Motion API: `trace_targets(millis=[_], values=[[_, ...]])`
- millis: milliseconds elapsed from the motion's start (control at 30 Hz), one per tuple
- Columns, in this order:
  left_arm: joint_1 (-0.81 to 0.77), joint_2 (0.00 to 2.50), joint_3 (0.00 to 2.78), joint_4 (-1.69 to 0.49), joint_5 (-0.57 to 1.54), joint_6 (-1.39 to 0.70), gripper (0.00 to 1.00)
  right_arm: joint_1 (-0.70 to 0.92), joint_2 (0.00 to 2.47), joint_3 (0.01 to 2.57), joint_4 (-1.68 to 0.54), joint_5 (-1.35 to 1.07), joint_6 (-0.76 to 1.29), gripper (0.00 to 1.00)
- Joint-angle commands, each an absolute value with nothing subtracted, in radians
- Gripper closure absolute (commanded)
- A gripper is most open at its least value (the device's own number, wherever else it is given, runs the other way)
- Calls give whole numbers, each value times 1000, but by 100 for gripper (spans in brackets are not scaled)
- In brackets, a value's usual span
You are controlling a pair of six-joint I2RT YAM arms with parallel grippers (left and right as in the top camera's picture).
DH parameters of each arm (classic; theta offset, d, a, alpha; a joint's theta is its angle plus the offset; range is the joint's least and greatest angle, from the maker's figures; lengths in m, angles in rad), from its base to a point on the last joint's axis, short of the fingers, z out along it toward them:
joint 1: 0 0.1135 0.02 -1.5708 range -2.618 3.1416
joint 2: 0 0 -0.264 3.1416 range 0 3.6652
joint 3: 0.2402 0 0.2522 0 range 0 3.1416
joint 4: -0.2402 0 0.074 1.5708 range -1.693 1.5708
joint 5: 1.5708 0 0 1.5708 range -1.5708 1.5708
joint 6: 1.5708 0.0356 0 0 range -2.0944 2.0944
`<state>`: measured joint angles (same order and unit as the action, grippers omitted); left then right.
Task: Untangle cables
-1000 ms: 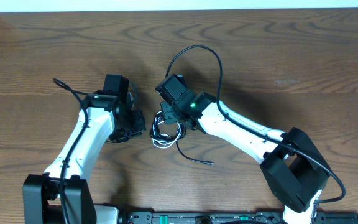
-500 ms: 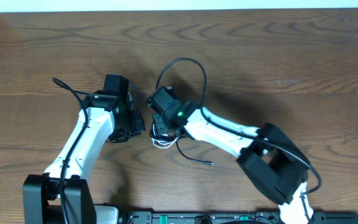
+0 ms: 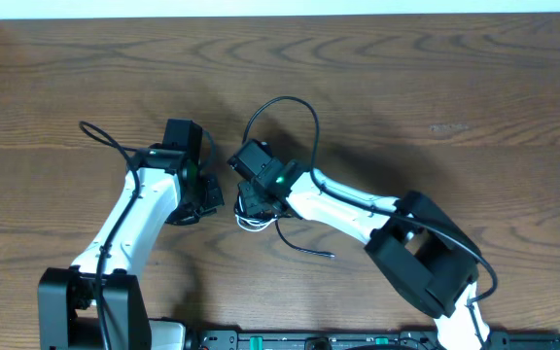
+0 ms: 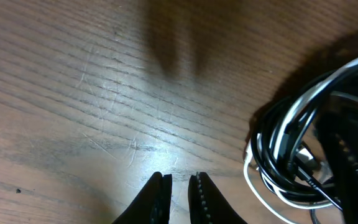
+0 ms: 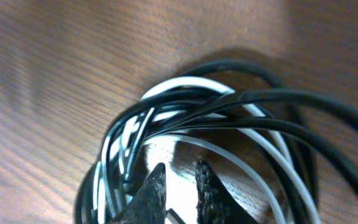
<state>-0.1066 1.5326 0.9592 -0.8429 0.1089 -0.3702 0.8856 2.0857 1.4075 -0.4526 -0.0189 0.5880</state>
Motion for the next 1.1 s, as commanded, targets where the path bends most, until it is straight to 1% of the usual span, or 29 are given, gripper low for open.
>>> trace_targets(millis=[0, 67, 100, 133, 167, 200, 367, 433, 500, 667, 833, 1067], values=[[-108, 1549, 952, -841, 89, -384, 83, 863, 1976, 1411, -456, -44, 559, 85], [-108, 1549, 952, -839, 89, -392, 84, 859, 1940, 1411, -464, -44, 535, 84], [-108, 1549, 952, -839, 89, -396, 79, 858, 1925, 1411, -467, -44, 521, 83], [-108, 1549, 952, -839, 89, -398, 78, 857, 1914, 1411, -468, -44, 500, 81], [-108, 1549, 952, -839, 89, -398, 78, 856, 1899, 1411, -469, -42, 447, 73], [-108, 1549, 952, -839, 89, -398, 78, 854, 1895, 1411, -473, -31, 431, 71], [-108, 1549, 952, -839, 93, -399, 78, 838, 1898, 1411, -543, 52, 429, 59], [-108, 1549, 952, -839, 93, -399, 77, 830, 1898, 1411, -576, 109, 429, 56], [-108, 1549, 952, -839, 93, -399, 77, 820, 1898, 1411, -607, 149, 429, 55], [-108, 1549, 952, -839, 123, -398, 77, 797, 1899, 1411, -646, 150, 440, 51], [-108, 1549, 952, -839, 123, -398, 77, 797, 1900, 1410, -646, 144, 478, 52], [-108, 1549, 952, -838, 123, -398, 77, 801, 1900, 1406, -649, 144, 478, 54]])
